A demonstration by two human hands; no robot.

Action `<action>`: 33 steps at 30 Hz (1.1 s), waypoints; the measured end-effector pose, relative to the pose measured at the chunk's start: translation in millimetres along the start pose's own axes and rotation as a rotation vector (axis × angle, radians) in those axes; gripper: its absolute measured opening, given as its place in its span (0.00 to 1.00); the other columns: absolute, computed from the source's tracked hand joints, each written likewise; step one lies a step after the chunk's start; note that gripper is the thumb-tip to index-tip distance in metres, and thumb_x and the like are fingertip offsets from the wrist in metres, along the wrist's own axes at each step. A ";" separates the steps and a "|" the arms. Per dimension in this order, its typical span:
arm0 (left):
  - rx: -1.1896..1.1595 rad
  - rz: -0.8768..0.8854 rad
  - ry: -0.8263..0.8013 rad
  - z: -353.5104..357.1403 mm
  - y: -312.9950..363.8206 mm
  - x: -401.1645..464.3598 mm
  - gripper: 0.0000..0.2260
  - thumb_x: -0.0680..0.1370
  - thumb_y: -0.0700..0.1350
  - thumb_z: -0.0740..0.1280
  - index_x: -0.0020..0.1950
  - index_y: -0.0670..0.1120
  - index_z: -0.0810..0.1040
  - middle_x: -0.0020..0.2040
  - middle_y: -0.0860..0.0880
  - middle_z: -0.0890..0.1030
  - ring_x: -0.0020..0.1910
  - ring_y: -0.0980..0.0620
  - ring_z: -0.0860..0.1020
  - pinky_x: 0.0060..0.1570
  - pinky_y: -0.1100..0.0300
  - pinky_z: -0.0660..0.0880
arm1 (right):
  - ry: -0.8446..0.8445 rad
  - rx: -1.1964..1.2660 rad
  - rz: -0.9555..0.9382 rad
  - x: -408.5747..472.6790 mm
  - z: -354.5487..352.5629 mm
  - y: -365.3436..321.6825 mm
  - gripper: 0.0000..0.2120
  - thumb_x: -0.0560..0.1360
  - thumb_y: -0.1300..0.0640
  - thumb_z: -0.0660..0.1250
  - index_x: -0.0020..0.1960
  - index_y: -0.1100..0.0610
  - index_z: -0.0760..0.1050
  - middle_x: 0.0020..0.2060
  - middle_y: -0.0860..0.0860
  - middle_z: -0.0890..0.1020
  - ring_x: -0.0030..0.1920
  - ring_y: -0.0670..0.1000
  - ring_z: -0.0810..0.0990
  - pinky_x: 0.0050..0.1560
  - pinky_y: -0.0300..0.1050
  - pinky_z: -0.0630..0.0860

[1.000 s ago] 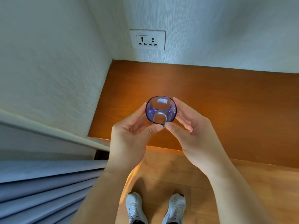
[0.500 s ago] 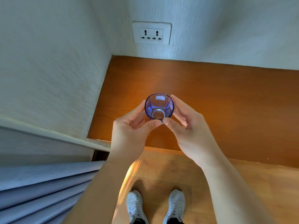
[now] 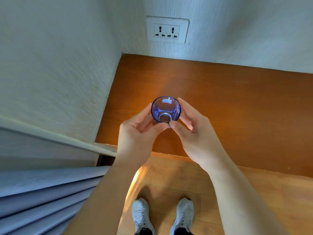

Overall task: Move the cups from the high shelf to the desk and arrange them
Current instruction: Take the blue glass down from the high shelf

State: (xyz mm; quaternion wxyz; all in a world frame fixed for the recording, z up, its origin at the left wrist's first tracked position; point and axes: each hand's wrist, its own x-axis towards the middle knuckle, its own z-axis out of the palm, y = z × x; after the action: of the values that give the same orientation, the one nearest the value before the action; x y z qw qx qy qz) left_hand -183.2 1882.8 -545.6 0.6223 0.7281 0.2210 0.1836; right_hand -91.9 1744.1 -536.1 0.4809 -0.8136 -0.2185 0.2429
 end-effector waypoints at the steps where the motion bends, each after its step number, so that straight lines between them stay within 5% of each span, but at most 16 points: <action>1: 0.012 0.004 -0.006 -0.5 -0.3 1.1 0.22 0.74 0.45 0.76 0.63 0.64 0.78 0.53 0.73 0.83 0.57 0.70 0.81 0.49 0.76 0.76 | -0.004 0.004 0.001 0.9 0.7 -0.1 0.27 0.82 0.54 0.67 0.79 0.48 0.65 0.73 0.42 0.75 0.75 0.40 0.69 0.56 0.17 0.63; 8: 0.053 -0.015 -0.014 -2.2 -6.8 7.1 0.25 0.76 0.39 0.76 0.62 0.66 0.78 0.54 0.72 0.84 0.59 0.68 0.81 0.51 0.75 0.76 | -0.005 -0.014 0.020 7.3 4.8 1.5 0.28 0.82 0.54 0.67 0.80 0.48 0.64 0.74 0.43 0.74 0.76 0.42 0.68 0.53 0.15 0.62; 13: 0.083 -0.049 -0.009 0.7 -6.9 10.9 0.24 0.76 0.40 0.77 0.59 0.69 0.77 0.53 0.74 0.83 0.59 0.69 0.81 0.51 0.75 0.75 | -0.003 0.008 0.030 10.9 4.4 -1.0 0.27 0.83 0.55 0.66 0.80 0.47 0.64 0.74 0.42 0.74 0.76 0.41 0.68 0.74 0.38 0.66; 21: 0.109 -0.114 -0.011 6.2 -5.2 16.7 0.26 0.74 0.43 0.78 0.61 0.70 0.74 0.55 0.77 0.80 0.60 0.72 0.79 0.52 0.75 0.75 | 0.015 0.017 0.076 16.1 4.4 -1.5 0.29 0.83 0.54 0.66 0.81 0.46 0.61 0.75 0.39 0.72 0.72 0.38 0.70 0.58 0.21 0.64; 24: 0.112 -0.161 -0.030 6.1 -3.6 16.0 0.28 0.71 0.53 0.78 0.67 0.69 0.72 0.58 0.77 0.79 0.62 0.73 0.77 0.58 0.72 0.75 | 0.015 0.048 0.089 15.4 3.2 -0.8 0.30 0.83 0.53 0.65 0.82 0.46 0.59 0.77 0.40 0.69 0.74 0.41 0.70 0.52 0.16 0.62; 28: 0.081 -0.258 -0.015 4.1 11.2 10.6 0.42 0.70 0.65 0.71 0.81 0.57 0.63 0.78 0.58 0.72 0.74 0.60 0.72 0.65 0.66 0.74 | 0.045 0.218 0.145 5.0 -0.5 -12.4 0.33 0.83 0.48 0.64 0.83 0.45 0.52 0.81 0.45 0.64 0.77 0.44 0.66 0.64 0.32 0.67; 31: 0.012 -0.281 0.045 -0.9 30.8 4.0 0.34 0.77 0.68 0.66 0.80 0.58 0.66 0.76 0.57 0.74 0.72 0.58 0.74 0.68 0.58 0.75 | 0.120 0.341 0.191 -5.8 -5.8 -28.9 0.30 0.84 0.45 0.61 0.83 0.45 0.55 0.81 0.48 0.65 0.78 0.48 0.67 0.76 0.55 0.67; 33: -0.042 -0.300 0.090 -4.9 47.9 1.6 0.31 0.77 0.68 0.63 0.78 0.58 0.69 0.73 0.57 0.77 0.70 0.57 0.76 0.71 0.51 0.74 | 0.171 0.386 0.202 -12.4 -10.2 -41.7 0.27 0.85 0.44 0.58 0.82 0.45 0.58 0.80 0.47 0.67 0.77 0.48 0.69 0.76 0.59 0.68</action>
State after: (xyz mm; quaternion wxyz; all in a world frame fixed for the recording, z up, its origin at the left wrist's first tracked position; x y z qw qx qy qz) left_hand -180.1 1881.6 -497.5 0.6474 0.6646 0.3512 0.1256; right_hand -100.5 1748.3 -492.5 0.6177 -0.7419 -0.0439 0.2573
